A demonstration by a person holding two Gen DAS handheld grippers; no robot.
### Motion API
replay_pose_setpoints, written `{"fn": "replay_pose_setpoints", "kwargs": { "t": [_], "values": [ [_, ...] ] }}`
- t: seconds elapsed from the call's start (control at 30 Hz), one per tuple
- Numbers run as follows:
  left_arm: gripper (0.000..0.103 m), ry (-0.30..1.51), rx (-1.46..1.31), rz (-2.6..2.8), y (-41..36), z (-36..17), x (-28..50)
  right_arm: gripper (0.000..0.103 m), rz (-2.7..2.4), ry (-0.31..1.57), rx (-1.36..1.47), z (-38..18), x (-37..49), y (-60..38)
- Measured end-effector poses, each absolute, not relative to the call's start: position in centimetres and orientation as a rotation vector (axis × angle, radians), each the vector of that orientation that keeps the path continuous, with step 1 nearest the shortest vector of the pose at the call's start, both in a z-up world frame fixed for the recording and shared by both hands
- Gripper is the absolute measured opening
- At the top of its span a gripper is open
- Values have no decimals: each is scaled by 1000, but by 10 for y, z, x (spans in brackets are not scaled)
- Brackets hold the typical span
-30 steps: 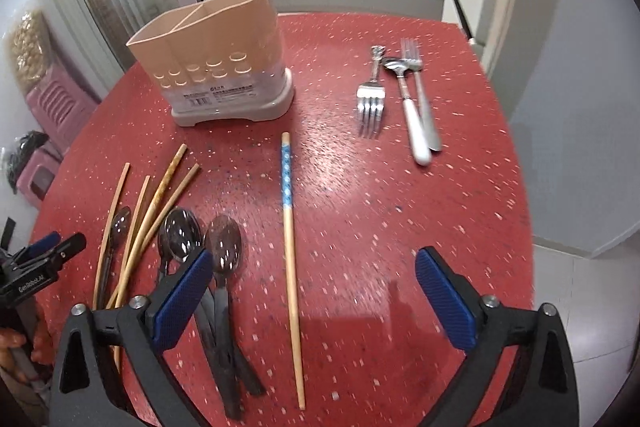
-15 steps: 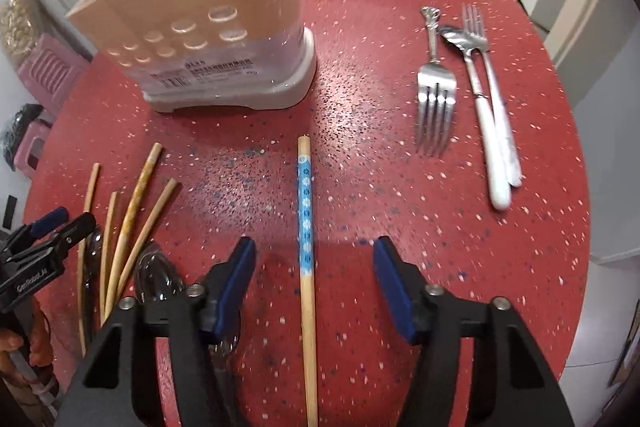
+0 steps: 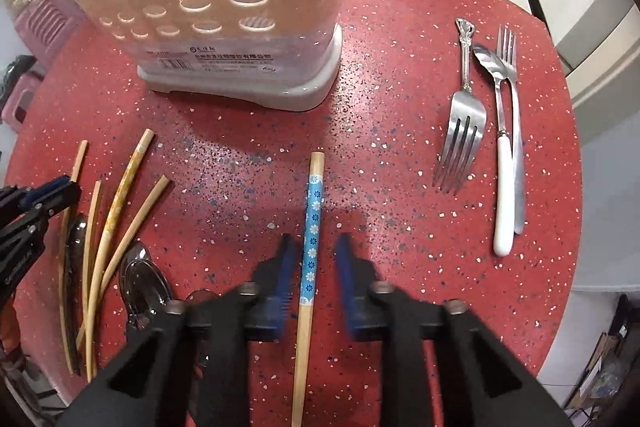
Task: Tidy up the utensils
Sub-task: 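Grasp the blue-patterned chopstick with the right tool while the left tool grasps a plain wooden chopstick, then lift both chopsticks and carry them over the beige utensil holder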
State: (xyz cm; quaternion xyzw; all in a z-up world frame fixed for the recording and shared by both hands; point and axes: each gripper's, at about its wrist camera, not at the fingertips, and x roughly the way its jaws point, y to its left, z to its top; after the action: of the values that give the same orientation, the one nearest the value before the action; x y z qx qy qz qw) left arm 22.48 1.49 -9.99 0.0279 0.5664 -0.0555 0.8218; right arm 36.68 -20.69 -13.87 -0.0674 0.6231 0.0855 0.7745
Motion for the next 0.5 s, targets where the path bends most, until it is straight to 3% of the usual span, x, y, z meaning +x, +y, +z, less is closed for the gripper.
{"fn": "replay_pose_setpoints", "kwargs": {
  "t": [0.2, 0.5],
  "values": [
    [31, 1145, -21, -89, 25, -95, 224, 8, 223, 1340, -54, -139, 363, -223],
    [31, 973, -122, -106, 41, -53, 182, 8, 309, 1211, 85, -93, 345, -258]
  ]
}}
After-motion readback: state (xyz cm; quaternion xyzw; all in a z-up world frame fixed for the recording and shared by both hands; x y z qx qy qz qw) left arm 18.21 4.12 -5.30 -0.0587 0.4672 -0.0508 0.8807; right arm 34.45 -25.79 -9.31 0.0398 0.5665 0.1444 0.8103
